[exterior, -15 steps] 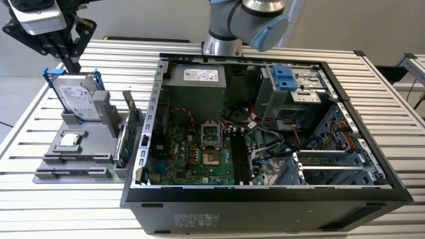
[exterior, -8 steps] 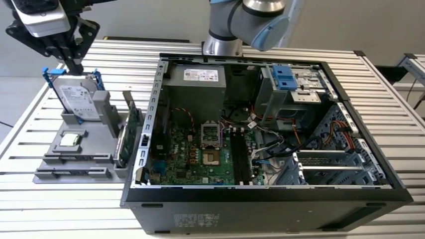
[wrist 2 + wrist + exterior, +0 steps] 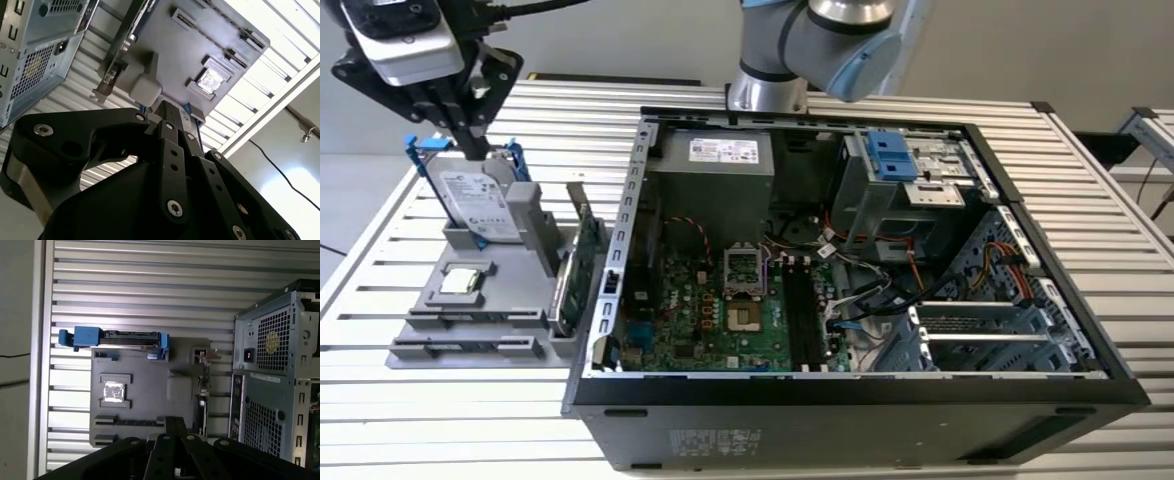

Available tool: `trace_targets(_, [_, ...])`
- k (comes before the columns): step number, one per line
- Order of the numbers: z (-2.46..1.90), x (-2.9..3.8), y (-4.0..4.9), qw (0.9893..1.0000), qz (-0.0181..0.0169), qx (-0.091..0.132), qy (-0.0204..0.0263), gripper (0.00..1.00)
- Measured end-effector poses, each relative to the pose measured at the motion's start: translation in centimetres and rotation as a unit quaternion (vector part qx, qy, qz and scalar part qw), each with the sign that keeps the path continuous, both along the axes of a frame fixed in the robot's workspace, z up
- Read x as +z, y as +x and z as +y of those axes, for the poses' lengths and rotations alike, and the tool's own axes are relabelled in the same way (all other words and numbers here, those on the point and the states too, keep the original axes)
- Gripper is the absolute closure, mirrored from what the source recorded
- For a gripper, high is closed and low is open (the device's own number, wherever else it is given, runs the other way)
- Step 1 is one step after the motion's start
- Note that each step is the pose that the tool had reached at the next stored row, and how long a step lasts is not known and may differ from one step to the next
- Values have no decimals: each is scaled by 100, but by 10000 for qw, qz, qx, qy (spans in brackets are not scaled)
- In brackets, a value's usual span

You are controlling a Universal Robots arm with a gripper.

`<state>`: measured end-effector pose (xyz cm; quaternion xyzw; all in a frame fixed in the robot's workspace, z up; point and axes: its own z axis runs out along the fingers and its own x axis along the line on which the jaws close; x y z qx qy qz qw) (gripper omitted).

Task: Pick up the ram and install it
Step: 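Reach for the ram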

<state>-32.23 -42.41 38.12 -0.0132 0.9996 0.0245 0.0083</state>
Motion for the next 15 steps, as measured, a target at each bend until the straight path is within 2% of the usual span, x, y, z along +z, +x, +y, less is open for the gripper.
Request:
trace_targets(7, [-166, -28, 0, 10000, 0, 0, 0, 100])
trace_targets(15, [-289, -55, -13, 10000, 1, 0, 0, 100])
